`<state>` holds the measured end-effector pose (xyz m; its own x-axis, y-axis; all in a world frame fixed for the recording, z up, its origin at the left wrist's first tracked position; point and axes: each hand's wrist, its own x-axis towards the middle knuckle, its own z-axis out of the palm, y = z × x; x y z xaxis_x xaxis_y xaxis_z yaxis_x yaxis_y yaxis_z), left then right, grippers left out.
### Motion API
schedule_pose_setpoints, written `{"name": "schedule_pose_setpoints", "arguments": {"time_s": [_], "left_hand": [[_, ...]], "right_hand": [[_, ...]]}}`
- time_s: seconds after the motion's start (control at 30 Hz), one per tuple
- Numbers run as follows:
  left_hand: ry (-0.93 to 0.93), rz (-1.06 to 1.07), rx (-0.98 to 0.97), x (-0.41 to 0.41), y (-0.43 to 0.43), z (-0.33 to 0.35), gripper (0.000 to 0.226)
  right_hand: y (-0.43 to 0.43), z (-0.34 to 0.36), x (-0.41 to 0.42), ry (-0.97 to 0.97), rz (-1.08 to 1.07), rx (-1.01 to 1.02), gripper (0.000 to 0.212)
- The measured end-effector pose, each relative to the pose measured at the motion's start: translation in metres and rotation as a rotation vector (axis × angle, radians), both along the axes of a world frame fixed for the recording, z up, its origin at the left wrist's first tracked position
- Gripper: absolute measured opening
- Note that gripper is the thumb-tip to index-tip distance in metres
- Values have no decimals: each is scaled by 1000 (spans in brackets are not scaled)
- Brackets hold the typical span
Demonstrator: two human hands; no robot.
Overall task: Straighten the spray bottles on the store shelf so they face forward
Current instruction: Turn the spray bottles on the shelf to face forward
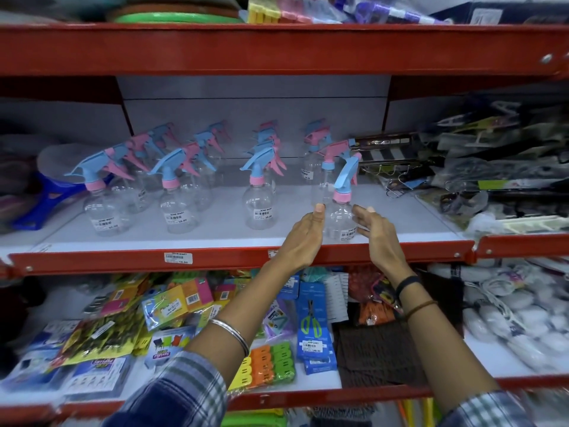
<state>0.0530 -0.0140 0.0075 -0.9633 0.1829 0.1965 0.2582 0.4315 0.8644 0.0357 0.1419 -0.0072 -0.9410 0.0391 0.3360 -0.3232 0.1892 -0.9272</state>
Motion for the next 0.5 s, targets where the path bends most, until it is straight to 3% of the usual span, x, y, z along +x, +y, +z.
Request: {"name": "schedule_pose_setpoints", "arguments": {"time_s": [0.17, 0.33, 0.43, 0.5], "left_hand": [[15, -20, -25, 12, 3, 4, 71], [163, 253, 236, 20, -11, -4, 63], [303, 443, 417, 17, -36, -1, 47], [276, 508, 482, 5, -57, 6, 47]], "right_hand": [[-4, -3, 11, 53, -23, 65, 44], [-22, -17, 29, 416, -310, 43, 48], [-38, -18, 39, 610, -180, 0, 41], [-58, -13, 38, 585, -41, 2, 40]]}}
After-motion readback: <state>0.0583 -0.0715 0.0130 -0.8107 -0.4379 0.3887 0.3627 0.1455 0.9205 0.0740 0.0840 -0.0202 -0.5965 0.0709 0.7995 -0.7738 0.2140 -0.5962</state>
